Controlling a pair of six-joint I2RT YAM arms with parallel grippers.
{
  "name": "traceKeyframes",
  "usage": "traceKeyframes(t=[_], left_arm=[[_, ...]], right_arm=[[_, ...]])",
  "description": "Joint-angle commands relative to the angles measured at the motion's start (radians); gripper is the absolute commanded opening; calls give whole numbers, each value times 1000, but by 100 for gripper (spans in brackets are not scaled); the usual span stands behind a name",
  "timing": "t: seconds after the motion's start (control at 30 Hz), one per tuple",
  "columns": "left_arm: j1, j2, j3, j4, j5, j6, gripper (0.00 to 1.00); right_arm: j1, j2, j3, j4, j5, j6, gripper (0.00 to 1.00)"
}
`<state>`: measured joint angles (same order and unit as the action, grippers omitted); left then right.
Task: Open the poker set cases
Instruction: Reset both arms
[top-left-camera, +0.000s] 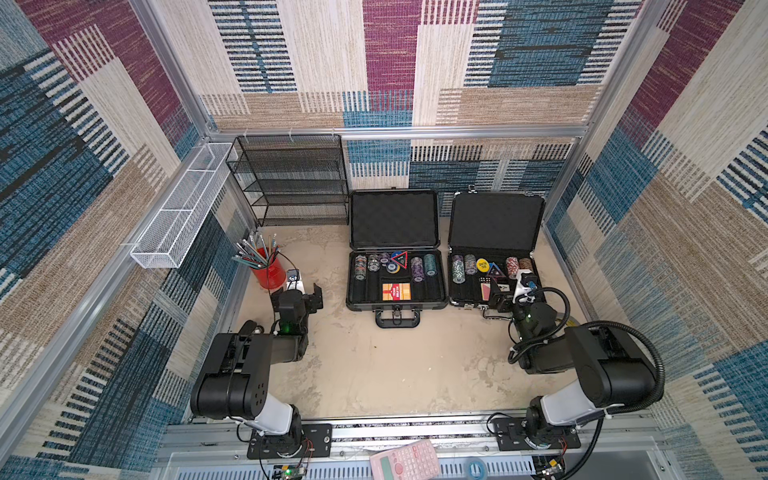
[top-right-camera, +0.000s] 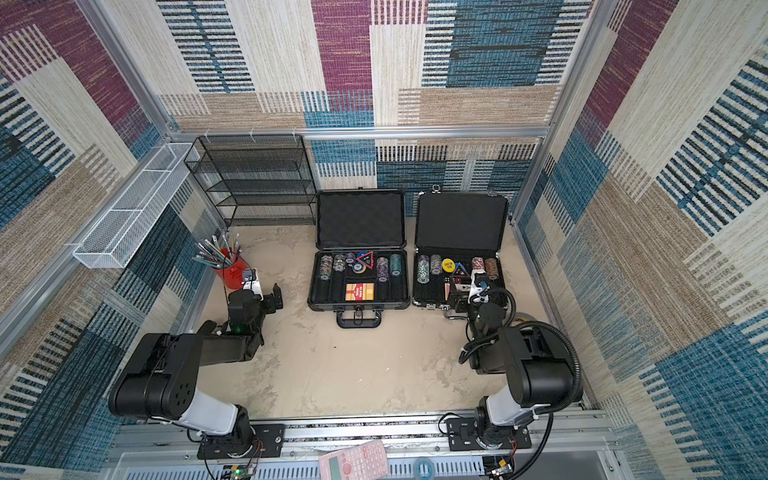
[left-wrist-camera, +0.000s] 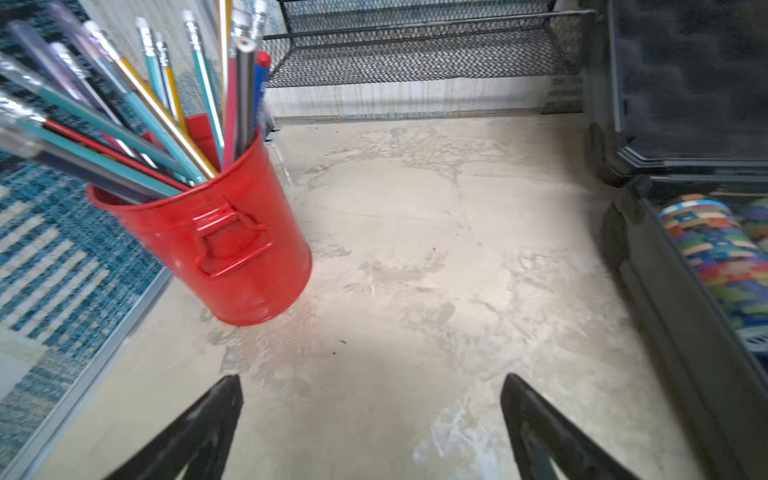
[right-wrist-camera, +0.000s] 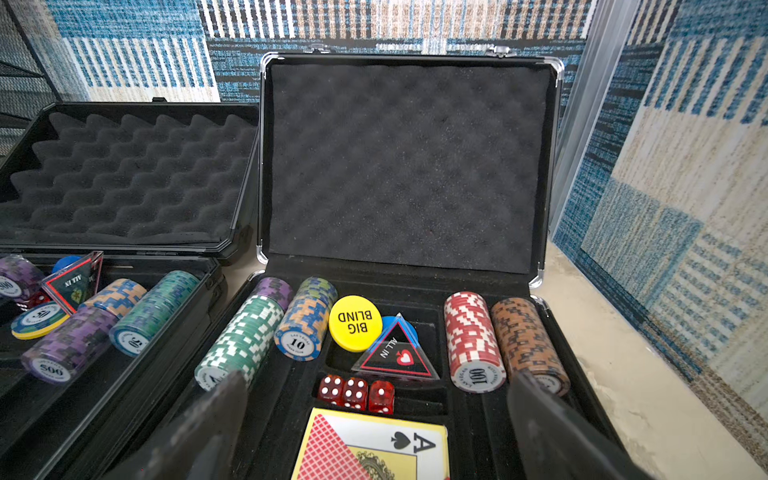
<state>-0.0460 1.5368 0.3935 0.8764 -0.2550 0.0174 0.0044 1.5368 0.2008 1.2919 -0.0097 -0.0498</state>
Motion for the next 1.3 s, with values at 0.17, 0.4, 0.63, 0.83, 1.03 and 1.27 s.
traceKeyframes(t=[0.17,0.4,0.63,0.83,1.03,1.27], left_arm=[[3,2,0,12,19,-8,99],[3,2,-1,12,19,-8,99],[3,2,0,13,19,-7,99],[3,2,0,12,19,-7,98],[3,4,-1,16,20,-9,99],[3,2,-6,25,-7,-17,99]], right_arm=[[0,0,3,14,-11,6,99],[0,0,3,15,-11,6,99],[0,0,3,13,-11,7,99],[0,0,3,13,-12,7,99],[0,0,4,13,-11,6,99],[0,0,3,14,-11,5,99]])
